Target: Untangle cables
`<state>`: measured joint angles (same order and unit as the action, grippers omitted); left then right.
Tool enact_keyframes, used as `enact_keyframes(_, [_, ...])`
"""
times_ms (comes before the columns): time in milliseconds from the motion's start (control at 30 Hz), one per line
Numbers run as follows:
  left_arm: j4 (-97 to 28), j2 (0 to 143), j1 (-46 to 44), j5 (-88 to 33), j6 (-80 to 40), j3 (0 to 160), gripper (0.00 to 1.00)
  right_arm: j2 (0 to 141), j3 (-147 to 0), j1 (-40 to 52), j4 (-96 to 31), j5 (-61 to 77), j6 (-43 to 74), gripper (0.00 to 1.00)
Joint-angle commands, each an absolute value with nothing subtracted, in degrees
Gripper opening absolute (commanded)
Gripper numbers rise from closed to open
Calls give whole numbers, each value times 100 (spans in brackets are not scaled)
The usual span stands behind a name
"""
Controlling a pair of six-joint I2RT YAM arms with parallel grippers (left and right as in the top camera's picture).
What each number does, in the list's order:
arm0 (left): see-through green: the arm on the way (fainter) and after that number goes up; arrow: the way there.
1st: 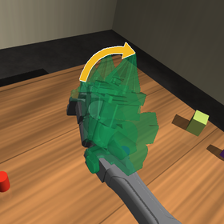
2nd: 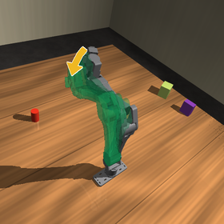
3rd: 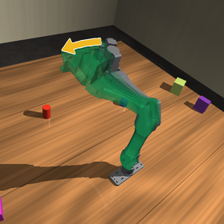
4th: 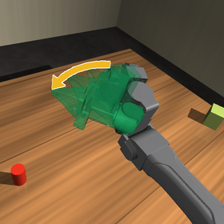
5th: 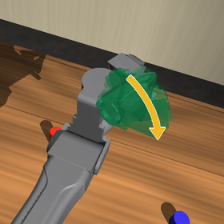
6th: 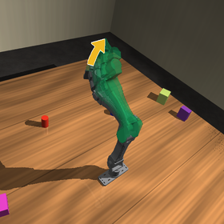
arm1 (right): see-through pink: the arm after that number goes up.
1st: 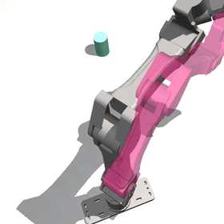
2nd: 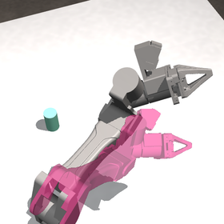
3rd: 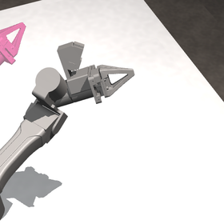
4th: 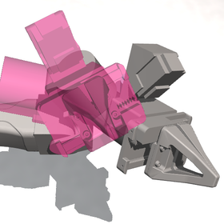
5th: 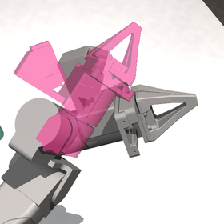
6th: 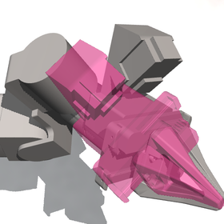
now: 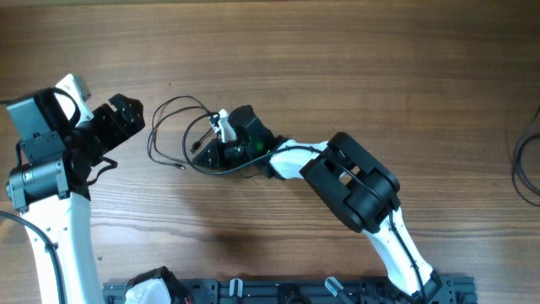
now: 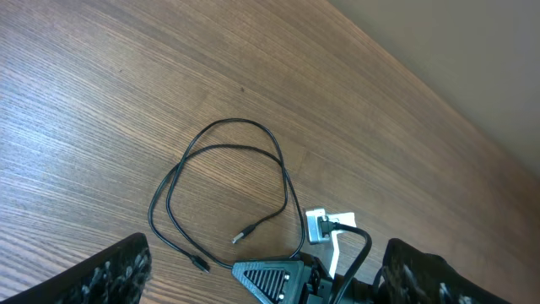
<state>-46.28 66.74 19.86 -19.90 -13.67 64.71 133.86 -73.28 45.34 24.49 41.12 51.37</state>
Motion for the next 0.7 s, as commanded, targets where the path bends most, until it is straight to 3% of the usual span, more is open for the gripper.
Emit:
enact_keyframes(0, [-4615,6589,1959,-2102,-1372,6488,92,13738,-7179,4567,2316,4128,5105,4])
enact_keyframes(367, [-4613,6589,1959,-2102,-1374,6488,93,13651,-7179,4211,4195,5151,5981,5])
enact_keyframes(667, [-4681,6589,1959,-2104,-1374,6488,93,12407,-7179,2462,4346,6593,6274,5])
